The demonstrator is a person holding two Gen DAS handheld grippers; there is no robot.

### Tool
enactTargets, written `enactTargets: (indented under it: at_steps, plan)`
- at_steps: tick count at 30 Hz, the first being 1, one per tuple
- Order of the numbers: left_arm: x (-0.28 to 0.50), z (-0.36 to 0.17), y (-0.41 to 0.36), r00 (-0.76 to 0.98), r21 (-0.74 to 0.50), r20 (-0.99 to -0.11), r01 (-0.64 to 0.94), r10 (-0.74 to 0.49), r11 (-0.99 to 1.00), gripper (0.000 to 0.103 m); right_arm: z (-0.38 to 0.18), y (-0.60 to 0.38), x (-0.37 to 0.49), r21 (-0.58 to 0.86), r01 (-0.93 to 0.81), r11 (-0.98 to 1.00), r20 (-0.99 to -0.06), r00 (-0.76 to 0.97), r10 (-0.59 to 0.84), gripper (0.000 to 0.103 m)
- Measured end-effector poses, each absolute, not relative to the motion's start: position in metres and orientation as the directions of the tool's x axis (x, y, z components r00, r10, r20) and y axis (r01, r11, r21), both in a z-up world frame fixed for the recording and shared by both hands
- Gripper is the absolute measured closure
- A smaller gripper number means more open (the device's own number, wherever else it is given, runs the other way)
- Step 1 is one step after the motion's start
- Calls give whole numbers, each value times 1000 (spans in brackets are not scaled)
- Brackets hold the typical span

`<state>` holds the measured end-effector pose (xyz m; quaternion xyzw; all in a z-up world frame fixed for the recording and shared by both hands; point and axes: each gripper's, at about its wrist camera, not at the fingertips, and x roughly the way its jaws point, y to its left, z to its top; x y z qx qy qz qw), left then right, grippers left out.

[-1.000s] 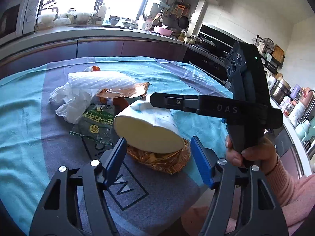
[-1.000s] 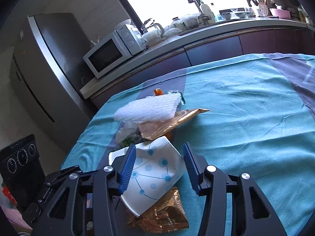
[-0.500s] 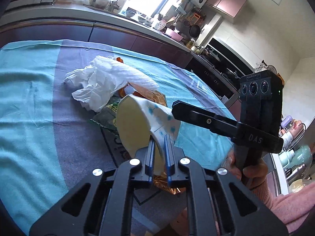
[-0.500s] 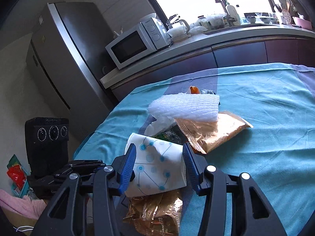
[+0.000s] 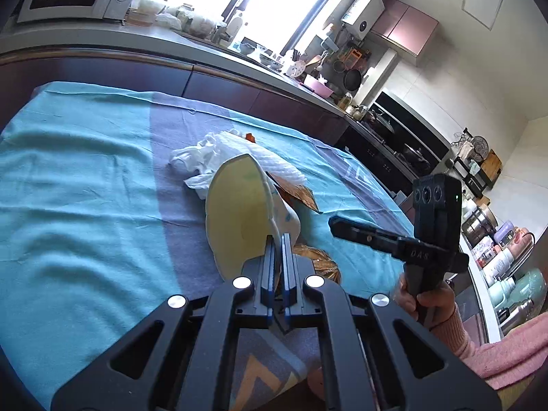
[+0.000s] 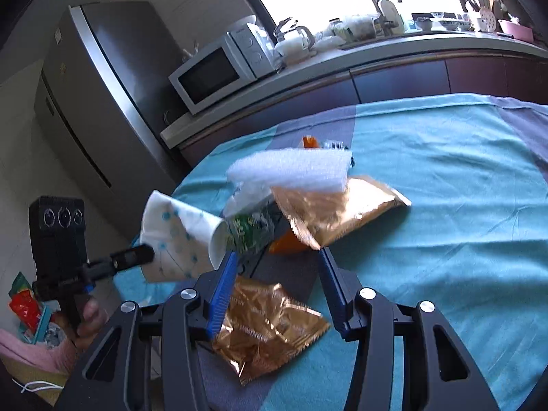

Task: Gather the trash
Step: 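Grasp the gold snack wrapper with the right tool, then carry the cup and gold wrapper to the teal bin and release both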

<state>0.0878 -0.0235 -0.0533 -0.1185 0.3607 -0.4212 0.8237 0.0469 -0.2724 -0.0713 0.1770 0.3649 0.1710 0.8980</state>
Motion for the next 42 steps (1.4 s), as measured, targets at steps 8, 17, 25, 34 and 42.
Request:
enactTargets:
  at_steps: [8, 17, 25, 34, 42]
  plan:
    - [83, -45, 14, 474, -452, -505, 566, -721, 689, 99, -85, -248, 34, 365, -213, 906, -662, 625, 414, 44]
    - [82, -44, 49, 527, -441, -505, 524, -684, 729, 99, -86, -219, 31, 231, -263, 937, -704, 619, 347, 80]
    - [79, -42, 70, 574, -423, -498, 492, -649, 760, 99, -79, -206, 28, 279, -296, 914, -678, 613, 405, 93]
    - [74, -36, 98, 629, -395, -493, 454, -601, 799, 99, -66, -169, 33, 351, -412, 841, -639, 551, 537, 95]
    - [66, -31, 136, 689, -386, -481, 389, -542, 837, 99, -56, -131, 54, 372, -501, 782, -598, 515, 614, 95]
